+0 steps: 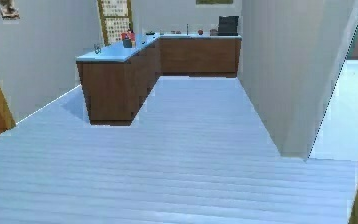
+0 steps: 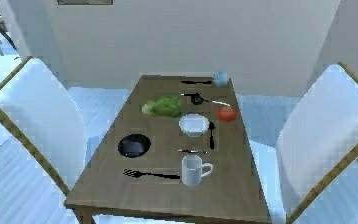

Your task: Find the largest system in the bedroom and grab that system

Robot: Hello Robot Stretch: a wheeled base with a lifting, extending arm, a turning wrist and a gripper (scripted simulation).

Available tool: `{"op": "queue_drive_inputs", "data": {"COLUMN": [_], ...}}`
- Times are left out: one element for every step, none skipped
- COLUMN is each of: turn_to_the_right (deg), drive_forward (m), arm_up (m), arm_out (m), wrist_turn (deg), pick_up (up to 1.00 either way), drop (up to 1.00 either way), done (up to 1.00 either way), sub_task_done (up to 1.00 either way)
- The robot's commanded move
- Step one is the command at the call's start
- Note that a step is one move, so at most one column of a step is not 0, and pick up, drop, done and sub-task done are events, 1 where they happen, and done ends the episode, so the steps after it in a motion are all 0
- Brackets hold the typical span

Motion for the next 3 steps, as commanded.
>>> {"op": "queue_drive_inputs", "data": {"turn_to_the_right": [0.0,45.0,3.0], "drive_forward": [0.65,0.0,0.0], "arm_up": [0.0,0.0,0.0], "arm_out": [0.0,0.0,0.0], "wrist_turn": [0.0,0.0,0.0], "pick_up": [0.0,0.0,0.0], "drop": [0.0,0.0,0.0], "done": [0.0,0.0,0.0], "sub_task_done": [0.0,0.0,0.0]}}
